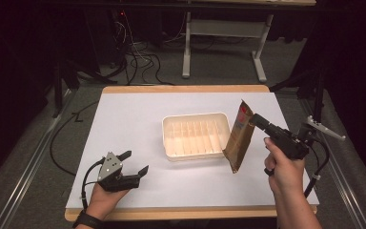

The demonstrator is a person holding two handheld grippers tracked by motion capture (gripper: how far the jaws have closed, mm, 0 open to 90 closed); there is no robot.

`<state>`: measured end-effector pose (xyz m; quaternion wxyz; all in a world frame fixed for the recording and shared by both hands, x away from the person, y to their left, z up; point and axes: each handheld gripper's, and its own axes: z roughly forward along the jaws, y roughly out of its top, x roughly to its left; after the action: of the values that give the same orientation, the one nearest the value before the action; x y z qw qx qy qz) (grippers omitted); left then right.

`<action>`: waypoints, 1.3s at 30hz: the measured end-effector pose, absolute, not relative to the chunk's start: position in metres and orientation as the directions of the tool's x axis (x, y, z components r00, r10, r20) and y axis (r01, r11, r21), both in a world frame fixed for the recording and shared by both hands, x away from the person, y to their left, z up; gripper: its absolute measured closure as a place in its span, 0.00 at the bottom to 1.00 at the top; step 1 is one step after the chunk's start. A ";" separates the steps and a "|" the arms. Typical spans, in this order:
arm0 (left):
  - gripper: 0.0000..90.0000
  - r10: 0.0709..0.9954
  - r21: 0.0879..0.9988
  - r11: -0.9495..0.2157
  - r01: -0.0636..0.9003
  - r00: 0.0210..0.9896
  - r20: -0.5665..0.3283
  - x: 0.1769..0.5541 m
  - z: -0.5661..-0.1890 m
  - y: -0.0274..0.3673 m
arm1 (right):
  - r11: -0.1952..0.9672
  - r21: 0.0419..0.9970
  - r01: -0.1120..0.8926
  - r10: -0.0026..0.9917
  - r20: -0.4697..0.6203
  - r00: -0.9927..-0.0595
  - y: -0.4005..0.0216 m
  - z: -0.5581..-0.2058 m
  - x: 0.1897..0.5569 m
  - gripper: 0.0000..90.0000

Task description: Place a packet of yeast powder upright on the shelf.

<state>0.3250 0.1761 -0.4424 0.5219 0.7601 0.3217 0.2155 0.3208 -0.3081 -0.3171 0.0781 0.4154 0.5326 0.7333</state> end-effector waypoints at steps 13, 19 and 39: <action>0.20 0.715 0.934 -0.245 0.262 0.699 -0.008 0.325 -0.442 0.178 | -0.409 0.847 0.339 0.560 0.526 -0.640 -0.293 -0.319 0.337 1.00; 0.20 0.709 0.933 -0.250 0.259 0.705 -0.005 0.325 -0.442 0.177 | -0.394 0.851 0.348 0.578 0.524 -0.625 -0.286 -0.321 0.351 1.00; 0.20 0.704 0.933 -0.256 0.255 0.711 -0.001 0.325 -0.442 0.175 | -0.387 0.849 0.361 0.600 0.529 -0.600 -0.270 -0.320 0.389 1.00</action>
<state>0.3251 0.1754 -0.4423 0.5228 0.7629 0.3140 0.2147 0.3893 -0.2700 -0.3197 0.0845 0.4389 0.5472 0.7077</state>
